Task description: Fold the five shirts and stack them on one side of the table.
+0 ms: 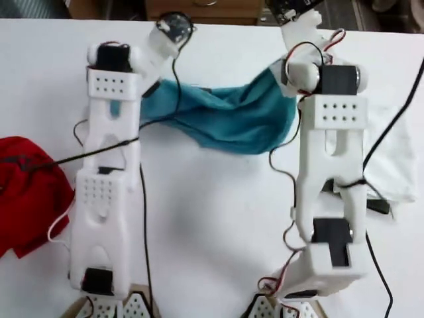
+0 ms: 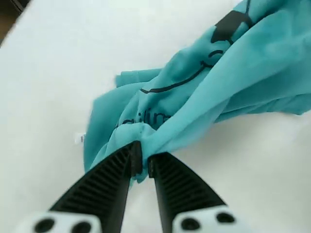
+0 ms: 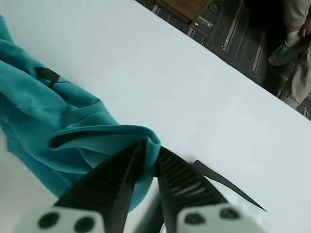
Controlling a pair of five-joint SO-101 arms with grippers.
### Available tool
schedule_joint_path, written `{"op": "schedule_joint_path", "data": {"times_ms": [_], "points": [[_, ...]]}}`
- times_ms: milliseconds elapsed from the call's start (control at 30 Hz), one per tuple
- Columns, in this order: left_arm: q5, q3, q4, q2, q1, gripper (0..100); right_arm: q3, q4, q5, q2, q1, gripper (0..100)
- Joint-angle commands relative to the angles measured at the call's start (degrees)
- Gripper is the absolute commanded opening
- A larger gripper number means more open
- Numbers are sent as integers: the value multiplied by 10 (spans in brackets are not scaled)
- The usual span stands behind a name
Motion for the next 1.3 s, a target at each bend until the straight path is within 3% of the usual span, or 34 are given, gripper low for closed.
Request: {"op": "schedule_joint_path", "data": {"times_ms": [0, 133, 300, 433, 767, 1033, 1267], "points": [[9, 121, 12, -148, 1, 20, -3, 50, 2, -110, -36, 20], [8, 344, 11, -318, -1, 20, -3, 72, 4, -221, -51, 20], [4, 614, 8, -535, 1, 21, -2, 72, 82, -342, -54, 20], [4, 752, -11, -674, -11, 21, -1, 75, 105, -404, -50, 20], [4, 786, 4, -847, -66, 21, -6, 87, 105, -495, -53, 20], [3, 783, -15, -872, -114, 21, -2, -29, 105, -518, -48, 20], [2, 782, -18, -871, -114, 21, -5, -144, 105, -436, -48, 20]]}}
